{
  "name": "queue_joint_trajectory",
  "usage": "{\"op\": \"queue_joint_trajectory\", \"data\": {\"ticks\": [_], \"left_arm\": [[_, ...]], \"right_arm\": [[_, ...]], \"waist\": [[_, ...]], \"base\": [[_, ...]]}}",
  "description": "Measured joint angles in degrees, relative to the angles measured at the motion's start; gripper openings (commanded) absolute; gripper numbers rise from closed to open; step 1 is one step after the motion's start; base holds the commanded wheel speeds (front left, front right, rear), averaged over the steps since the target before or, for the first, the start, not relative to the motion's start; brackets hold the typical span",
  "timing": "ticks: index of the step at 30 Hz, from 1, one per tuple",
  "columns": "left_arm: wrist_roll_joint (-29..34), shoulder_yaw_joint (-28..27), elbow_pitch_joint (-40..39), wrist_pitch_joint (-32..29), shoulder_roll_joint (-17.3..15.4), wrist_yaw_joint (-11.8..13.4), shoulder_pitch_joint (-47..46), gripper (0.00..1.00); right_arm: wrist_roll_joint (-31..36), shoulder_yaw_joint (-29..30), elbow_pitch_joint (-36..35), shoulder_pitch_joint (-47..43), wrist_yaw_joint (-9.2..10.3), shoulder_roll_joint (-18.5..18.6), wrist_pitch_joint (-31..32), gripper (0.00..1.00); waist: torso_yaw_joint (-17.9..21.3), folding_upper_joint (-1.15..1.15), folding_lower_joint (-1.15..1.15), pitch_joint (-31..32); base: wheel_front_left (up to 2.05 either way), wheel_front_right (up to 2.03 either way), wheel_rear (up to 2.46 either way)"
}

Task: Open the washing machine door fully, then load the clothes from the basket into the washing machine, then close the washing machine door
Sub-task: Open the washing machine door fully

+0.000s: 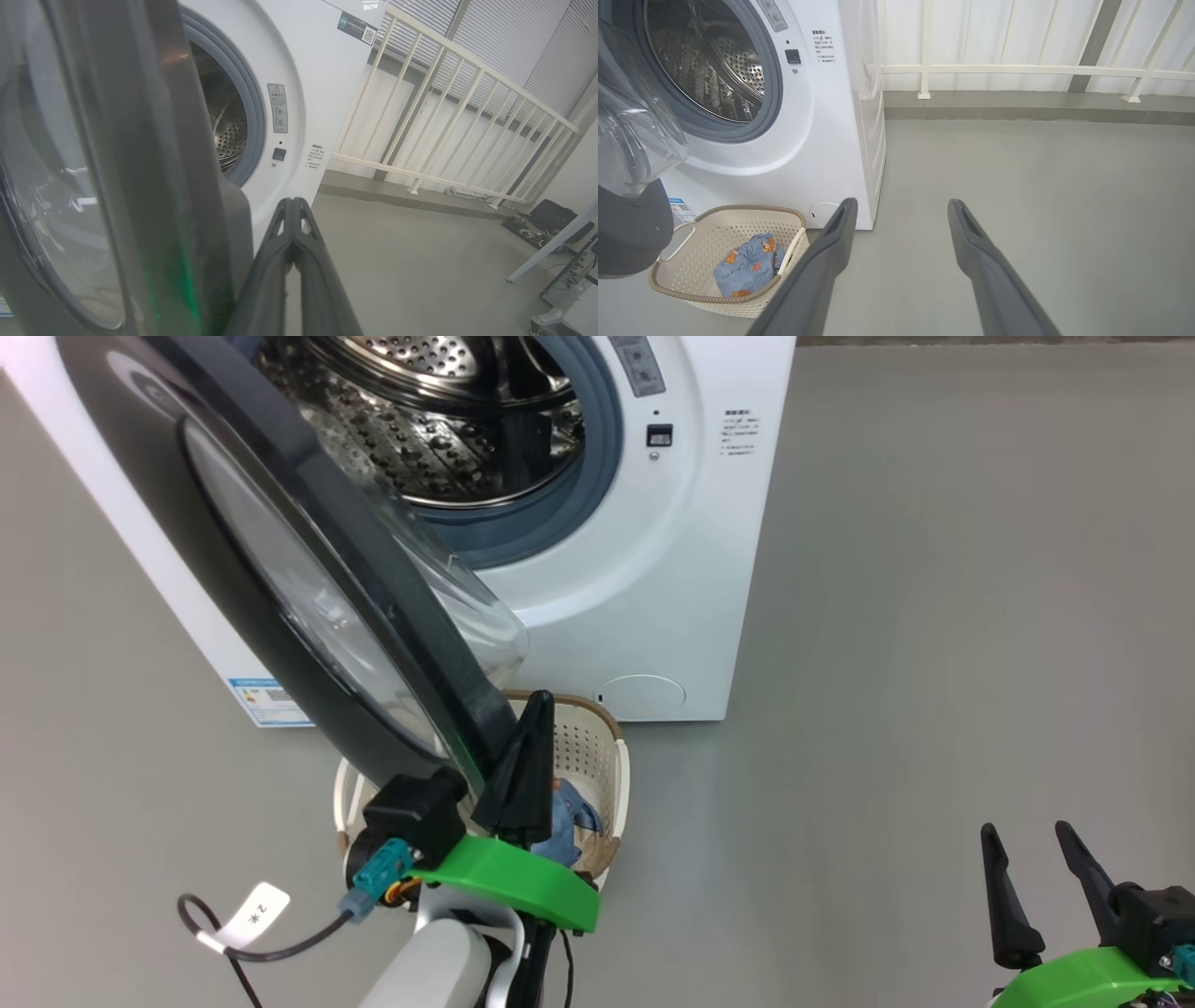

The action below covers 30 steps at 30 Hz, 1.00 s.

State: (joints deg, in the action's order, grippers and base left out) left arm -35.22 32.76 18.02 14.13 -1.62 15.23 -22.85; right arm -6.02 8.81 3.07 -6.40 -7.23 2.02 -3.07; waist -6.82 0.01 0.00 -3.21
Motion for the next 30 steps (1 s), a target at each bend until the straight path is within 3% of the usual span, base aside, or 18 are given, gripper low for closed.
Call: {"op": "queue_joint_trajectory", "data": {"ticks": [15,30], "left_arm": [[2.1,0.5,-2.7,0.2,-1.1,1.0,2.0,0.0],[2.5,0.1,-5.8,0.5,-3.8,4.0,4.9,0.0]], "right_arm": [[0.5,0.4,0.1,0.0,0.0,0.0,1.2,1.0],[0.5,1.0,0.8,0.0,0.0,0.0,1.6,1.0]], "waist": [[-3.6,0.0,0.0,-0.1],[-7.7,0.0,0.0,0.0]], "base": [[0.0,0.0,0.0],[0.0,0.0,0.0]]}}
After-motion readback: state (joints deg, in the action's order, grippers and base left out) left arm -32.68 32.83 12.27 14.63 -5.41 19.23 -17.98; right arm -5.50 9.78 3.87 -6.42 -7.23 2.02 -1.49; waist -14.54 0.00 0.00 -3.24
